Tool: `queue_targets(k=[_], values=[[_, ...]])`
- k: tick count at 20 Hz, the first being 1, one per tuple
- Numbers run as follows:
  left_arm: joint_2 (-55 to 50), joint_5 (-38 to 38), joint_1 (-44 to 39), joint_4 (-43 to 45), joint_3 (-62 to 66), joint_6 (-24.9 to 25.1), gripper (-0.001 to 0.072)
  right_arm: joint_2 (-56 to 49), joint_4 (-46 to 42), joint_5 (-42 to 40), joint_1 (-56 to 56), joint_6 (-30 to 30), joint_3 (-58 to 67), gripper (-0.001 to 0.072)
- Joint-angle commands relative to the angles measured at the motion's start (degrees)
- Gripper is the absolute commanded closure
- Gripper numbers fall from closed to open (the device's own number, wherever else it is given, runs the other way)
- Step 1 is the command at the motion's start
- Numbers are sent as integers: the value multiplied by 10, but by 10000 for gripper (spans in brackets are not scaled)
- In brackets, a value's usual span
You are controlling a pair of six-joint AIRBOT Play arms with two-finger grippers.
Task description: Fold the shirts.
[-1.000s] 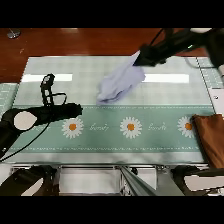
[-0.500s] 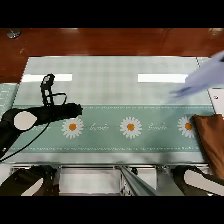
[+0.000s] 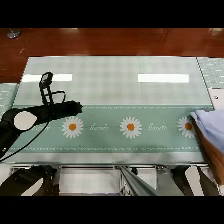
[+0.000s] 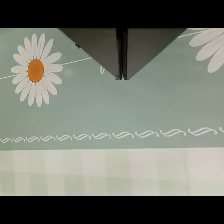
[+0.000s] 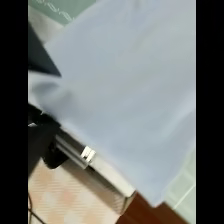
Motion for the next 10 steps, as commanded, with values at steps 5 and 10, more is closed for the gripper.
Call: queue_targets(k=[5,10], values=[[-4,3,19,53,12,50,683,-33,43,-57,13,9,34,185],[-38,-84,151,63,223,83,684,-191,416,-219,216,4,287,692]])
